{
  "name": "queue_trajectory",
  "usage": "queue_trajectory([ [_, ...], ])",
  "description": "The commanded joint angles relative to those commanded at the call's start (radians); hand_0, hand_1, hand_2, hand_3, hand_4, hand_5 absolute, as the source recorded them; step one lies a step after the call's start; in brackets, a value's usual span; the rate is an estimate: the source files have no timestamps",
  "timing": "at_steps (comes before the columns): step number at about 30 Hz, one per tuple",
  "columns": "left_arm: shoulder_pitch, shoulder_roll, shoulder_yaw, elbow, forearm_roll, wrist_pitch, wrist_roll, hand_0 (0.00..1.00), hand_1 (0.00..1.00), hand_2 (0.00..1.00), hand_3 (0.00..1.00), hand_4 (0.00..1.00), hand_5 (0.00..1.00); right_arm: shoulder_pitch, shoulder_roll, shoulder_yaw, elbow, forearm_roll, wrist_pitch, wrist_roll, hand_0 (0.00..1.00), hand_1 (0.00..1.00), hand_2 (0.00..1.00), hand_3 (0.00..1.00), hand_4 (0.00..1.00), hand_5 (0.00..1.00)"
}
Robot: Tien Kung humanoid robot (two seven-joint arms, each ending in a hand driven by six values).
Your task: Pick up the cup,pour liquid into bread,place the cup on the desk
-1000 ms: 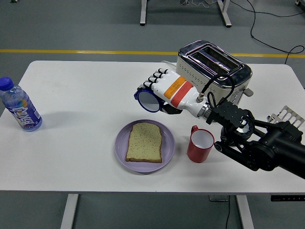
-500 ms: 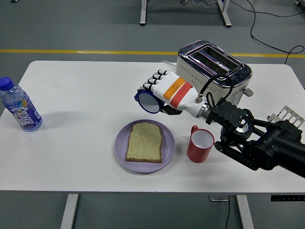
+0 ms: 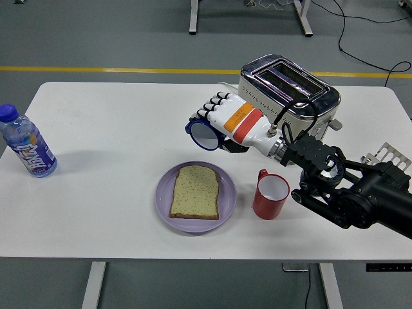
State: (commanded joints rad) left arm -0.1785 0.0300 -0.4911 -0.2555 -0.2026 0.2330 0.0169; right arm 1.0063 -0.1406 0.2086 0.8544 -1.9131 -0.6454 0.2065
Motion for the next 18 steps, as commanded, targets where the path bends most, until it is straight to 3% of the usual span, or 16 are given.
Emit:
queue_trajectory([
  [11, 0.002, 0.000, -0.013, 0.000, 0.020, 0.002, 0.006, 0.690, 0.756, 0.773, 0.611, 0.396, 0.998, -0.013, -0.028, 0.063, 0.064, 0.109, 0.000, 0.012, 0.526, 0.417, 0.503, 0.506, 0.635, 0.002],
  [18, 0.003, 0.001, -0.010, 0.000, 0.017, 0.001, 0.004, 0.690, 0.756, 0.773, 0.611, 0.396, 0.998, -0.045, -0.059, 0.124, 0.156, 0.319, 0.000, 0.086, 0.514, 0.413, 0.504, 0.508, 0.626, 0.002],
])
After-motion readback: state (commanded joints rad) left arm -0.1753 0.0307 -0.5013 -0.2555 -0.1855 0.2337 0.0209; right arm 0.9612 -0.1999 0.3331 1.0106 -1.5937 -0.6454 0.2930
